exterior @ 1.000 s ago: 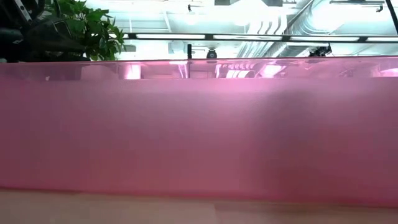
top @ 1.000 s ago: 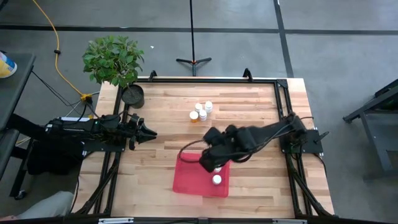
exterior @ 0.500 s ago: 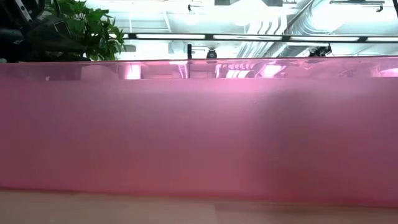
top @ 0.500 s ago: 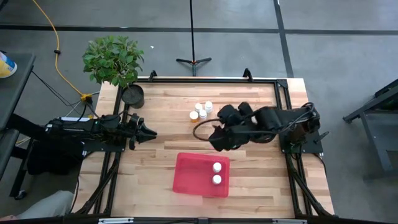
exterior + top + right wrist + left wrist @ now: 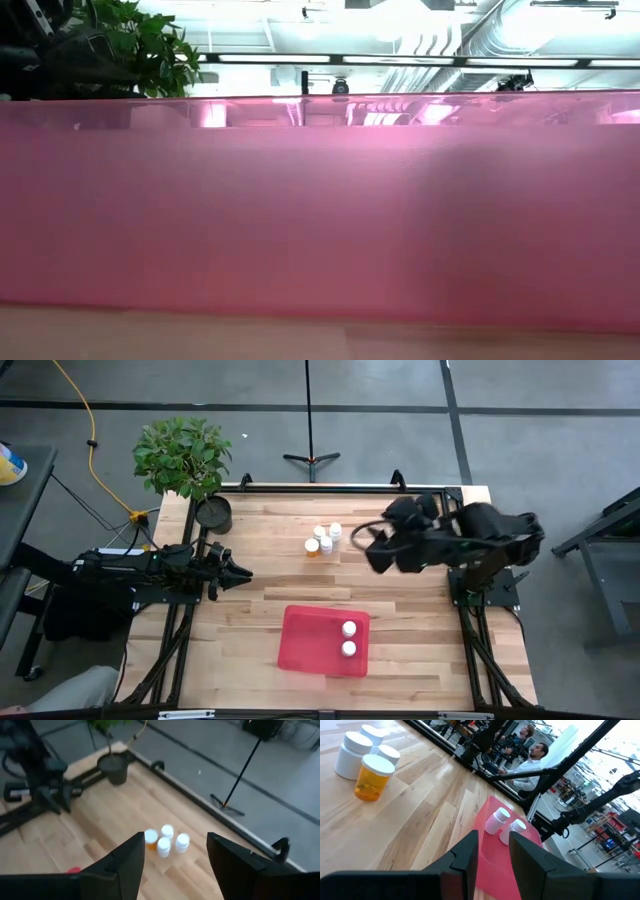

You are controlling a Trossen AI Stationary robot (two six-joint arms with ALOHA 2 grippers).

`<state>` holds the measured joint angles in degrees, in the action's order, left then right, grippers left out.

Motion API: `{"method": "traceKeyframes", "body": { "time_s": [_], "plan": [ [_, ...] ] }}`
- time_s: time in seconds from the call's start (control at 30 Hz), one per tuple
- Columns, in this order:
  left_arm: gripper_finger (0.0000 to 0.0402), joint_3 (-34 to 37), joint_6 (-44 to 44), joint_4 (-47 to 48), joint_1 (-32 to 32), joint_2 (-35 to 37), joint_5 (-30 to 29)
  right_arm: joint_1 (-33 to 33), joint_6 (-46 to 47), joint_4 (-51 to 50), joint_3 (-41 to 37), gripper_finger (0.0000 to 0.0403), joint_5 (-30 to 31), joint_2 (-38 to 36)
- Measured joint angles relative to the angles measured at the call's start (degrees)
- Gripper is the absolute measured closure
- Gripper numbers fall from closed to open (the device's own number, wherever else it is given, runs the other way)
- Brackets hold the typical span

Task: Pick and place pill bottles into a basket
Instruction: Put the orange pill bottle into the red bin

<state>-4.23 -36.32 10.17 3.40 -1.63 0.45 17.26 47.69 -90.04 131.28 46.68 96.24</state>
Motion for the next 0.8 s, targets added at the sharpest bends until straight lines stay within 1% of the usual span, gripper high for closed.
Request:
{"method": "traceKeyframes", "body": {
  "time_s": [0.23,0.5,0.8],
  "plan": [
    [0.0257,0.0,0.0,0.0,0.0,0.0,-0.3,0.0,-3.6,0.0,0.0,0.0203,2.8,-6.1],
    [0.0257,0.0,0.0,-0.1,0.0,0.0,-1.5,0.0,-9.2,0.0,0.0,0.0206,3.5,-11.7],
    [0.0257,0.0,0.0,-0.1,0.0,0.0,-2.1,0.0,-13.7,0.0,0.0,0.0218,4.2,-20.8]
  ]
}}
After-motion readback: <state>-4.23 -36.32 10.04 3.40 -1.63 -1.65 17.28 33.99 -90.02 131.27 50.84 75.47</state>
